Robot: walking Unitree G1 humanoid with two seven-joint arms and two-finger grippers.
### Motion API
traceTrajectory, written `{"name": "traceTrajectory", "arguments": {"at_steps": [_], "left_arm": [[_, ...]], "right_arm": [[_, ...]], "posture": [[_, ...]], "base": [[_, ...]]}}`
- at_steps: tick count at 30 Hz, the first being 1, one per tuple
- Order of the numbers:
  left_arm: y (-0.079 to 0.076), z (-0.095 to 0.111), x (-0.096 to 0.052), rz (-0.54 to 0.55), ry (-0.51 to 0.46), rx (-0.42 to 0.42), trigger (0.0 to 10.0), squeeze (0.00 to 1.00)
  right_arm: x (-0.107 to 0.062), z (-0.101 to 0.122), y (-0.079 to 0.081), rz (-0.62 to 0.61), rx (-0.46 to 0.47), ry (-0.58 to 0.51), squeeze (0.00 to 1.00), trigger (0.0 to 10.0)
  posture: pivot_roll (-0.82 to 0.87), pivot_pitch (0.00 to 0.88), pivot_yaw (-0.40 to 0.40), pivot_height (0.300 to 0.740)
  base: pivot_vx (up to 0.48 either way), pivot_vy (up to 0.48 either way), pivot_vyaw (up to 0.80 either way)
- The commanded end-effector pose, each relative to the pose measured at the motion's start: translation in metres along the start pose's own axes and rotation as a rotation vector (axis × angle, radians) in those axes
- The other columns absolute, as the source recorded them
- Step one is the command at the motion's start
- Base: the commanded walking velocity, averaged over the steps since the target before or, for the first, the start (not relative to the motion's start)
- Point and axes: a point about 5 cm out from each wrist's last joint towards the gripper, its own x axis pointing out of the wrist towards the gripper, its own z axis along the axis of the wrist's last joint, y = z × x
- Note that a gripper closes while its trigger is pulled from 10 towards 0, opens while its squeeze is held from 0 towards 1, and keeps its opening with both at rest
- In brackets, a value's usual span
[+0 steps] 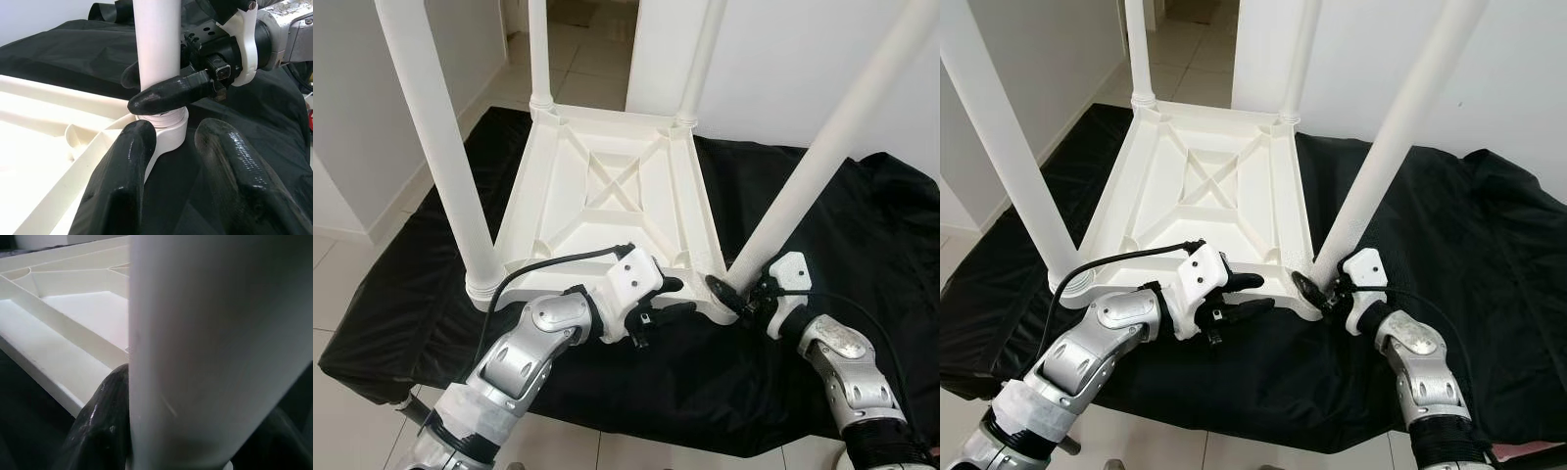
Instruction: Building children table
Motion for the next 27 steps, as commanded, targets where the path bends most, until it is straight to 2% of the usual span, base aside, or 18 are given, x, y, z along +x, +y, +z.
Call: {"name": "traceTrajectory", "arguments": {"at_steps": [1, 5, 6, 10, 12, 14, 15, 17, 20, 22, 24, 27], "left_arm": [[-0.001, 0.002, 0.002, -0.009, -0.001, 0.017, 10.0, 0.00], [-0.001, 0.002, 0.001, -0.005, 0.002, 0.017, 10.0, 0.00], [0.000, 0.002, 0.002, -0.004, 0.002, 0.016, 10.0, 0.00], [0.002, 0.002, 0.002, 0.001, 0.002, 0.017, 10.0, 0.00], [0.005, 0.003, 0.004, 0.004, 0.002, 0.018, 10.0, 0.00], [0.005, 0.003, 0.004, 0.004, 0.002, 0.018, 10.0, 0.00], [0.006, 0.000, 0.005, 0.007, 0.017, 0.034, 10.0, 0.00], [0.006, -0.001, 0.006, 0.008, 0.021, 0.037, 10.0, 0.00], [0.007, -0.001, 0.007, 0.011, 0.013, 0.026, 10.0, 0.00], [0.007, -0.001, 0.007, 0.011, 0.012, 0.024, 10.0, 0.00], [0.008, -0.003, 0.008, 0.016, 0.017, 0.026, 10.0, 0.00], [0.008, -0.004, 0.008, 0.018, 0.022, 0.028, 10.0, 0.00]], "right_arm": [[0.001, -0.004, 0.007, 0.040, -0.049, 0.030, 0.00, 0.0], [-0.001, -0.007, 0.008, 0.032, -0.016, 0.035, 0.00, 0.0], [-0.002, -0.006, 0.008, 0.016, 0.014, 0.023, 0.00, 10.0], [-0.002, -0.004, 0.009, -0.045, 0.071, -0.006, 0.00, 10.0], [-0.001, -0.003, 0.009, -0.134, 0.105, -0.027, 0.00, 10.0], [-0.001, -0.003, 0.010, -0.143, 0.114, -0.030, 0.00, 10.0], [-0.001, -0.005, 0.012, -0.207, 0.124, -0.014, 0.00, 10.0], [-0.001, -0.005, 0.013, -0.230, 0.120, -0.009, 0.00, 10.0], [-0.003, -0.005, 0.025, -0.322, 0.142, -0.013, 0.00, 10.0], [-0.003, -0.005, 0.028, -0.347, 0.142, -0.013, 0.00, 10.0], [-0.002, -0.006, 0.030, -0.474, 0.214, -0.028, 0.00, 10.0], [-0.002, -0.007, 0.031, -0.523, 0.241, -0.032, 0.00, 10.0]], "posture": [[-0.04, 0.000, -0.080, 0.740], [-0.05, 0.000, -0.076, 0.740], [-0.05, 0.000, -0.075, 0.740], [-0.06, 0.000, -0.071, 0.740], [-0.06, 0.000, -0.071, 0.740], [-0.06, 0.000, -0.071, 0.740], [-0.07, 0.000, -0.067, 0.740], [-0.07, 0.000, -0.067, 0.740], [-0.08, 0.000, -0.062, 0.740], [-0.08, 0.000, -0.062, 0.740], [-0.08, 0.000, -0.063, 0.740], [-0.08, 0.000, -0.063, 0.740]], "base": [[0.000, 0.000, 0.00], [0.000, 0.000, 0.00], [0.000, 0.000, 0.00], [0.000, 0.000, 0.00], [0.000, 0.000, 0.00], [0.000, 0.000, 0.00], [0.000, 0.000, 0.00], [0.000, 0.000, 0.00], [0.000, 0.000, 0.00], [0.000, 0.000, 0.00], [0.000, 0.000, 0.00], [0.000, 0.000, 0.00]]}}
